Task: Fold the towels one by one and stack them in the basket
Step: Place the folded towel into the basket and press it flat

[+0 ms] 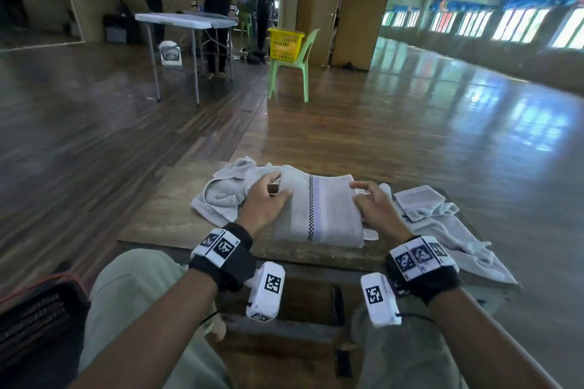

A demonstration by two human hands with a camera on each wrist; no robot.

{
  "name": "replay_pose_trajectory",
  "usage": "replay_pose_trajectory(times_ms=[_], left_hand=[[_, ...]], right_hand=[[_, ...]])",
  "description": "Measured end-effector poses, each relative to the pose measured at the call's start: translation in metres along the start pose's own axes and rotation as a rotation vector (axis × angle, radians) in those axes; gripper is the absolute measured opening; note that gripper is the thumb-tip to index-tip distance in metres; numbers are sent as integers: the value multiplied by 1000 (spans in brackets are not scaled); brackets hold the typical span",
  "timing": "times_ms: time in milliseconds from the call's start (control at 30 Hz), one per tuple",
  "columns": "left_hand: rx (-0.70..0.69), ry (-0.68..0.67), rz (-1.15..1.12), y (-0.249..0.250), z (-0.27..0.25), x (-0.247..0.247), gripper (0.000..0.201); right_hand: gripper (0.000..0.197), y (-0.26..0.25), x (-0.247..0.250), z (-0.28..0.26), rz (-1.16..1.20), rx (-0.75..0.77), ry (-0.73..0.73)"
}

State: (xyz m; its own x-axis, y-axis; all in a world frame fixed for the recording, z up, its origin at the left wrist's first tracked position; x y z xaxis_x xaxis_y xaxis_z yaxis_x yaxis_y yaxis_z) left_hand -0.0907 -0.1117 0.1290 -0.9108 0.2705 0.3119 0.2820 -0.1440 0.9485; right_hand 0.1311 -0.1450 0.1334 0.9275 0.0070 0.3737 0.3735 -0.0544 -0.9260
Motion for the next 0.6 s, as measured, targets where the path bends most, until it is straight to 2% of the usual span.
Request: replay_pose_trajectory(times_ms=[167, 400, 600], left_hand=[[-100, -8, -69, 33, -19, 9, 41], [-87, 13, -158, 39, -34, 15, 37], [-60, 146, -164, 24, -52, 50, 33]], right_hand=[[31, -29, 10, -28, 91, 83, 39], [30, -37, 8, -38, 107, 113, -15], [31, -53, -27, -17, 64, 142, -141]])
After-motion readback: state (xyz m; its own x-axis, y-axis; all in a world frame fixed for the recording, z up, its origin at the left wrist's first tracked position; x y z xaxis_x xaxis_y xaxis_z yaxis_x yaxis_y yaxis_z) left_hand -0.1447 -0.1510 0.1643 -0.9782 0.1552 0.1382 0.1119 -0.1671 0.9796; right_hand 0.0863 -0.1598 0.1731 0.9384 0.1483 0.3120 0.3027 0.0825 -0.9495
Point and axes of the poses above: each hand's wrist, its own z-axis towards the middle knuckle, its own x-axis out of the back of the hand, y = z × x, the point moved 4 cm from there along z, towards the middle knuckle, and after that the axes turned 15 degrees about -y, right-handed, at the moved point
